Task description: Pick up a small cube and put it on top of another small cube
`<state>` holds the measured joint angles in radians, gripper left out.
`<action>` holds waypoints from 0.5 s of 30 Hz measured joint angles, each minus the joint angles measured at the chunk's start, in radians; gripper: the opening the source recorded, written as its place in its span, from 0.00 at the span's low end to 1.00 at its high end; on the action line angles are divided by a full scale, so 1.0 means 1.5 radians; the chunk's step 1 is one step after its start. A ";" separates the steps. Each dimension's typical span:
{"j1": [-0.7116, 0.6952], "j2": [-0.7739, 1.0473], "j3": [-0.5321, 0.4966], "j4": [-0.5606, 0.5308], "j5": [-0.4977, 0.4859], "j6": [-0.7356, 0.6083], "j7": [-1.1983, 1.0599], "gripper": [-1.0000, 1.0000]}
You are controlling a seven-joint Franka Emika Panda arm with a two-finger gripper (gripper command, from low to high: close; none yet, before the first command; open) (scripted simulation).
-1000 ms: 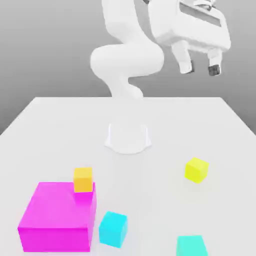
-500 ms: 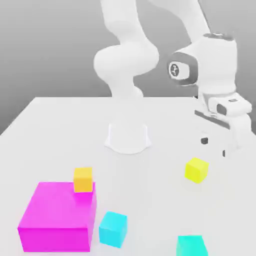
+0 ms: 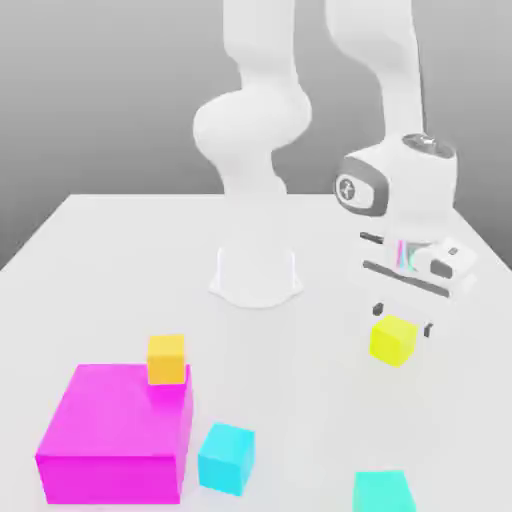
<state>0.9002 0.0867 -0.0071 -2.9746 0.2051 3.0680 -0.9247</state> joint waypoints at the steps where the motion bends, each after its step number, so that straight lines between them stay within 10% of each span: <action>1: -0.010 0.013 0.011 0.002 0.007 0.011 -0.005 0.50; 6: -0.028 0.075 0.035 0.006 0.016 0.066 -0.007 0.50; 7: -0.027 0.082 0.036 0.006 0.017 0.073 -0.006 0.00; 15: -0.029 0.073 0.036 0.006 0.017 0.064 -0.008 0.00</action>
<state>0.8570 0.1961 0.0475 -2.9660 0.2303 3.1635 -0.9364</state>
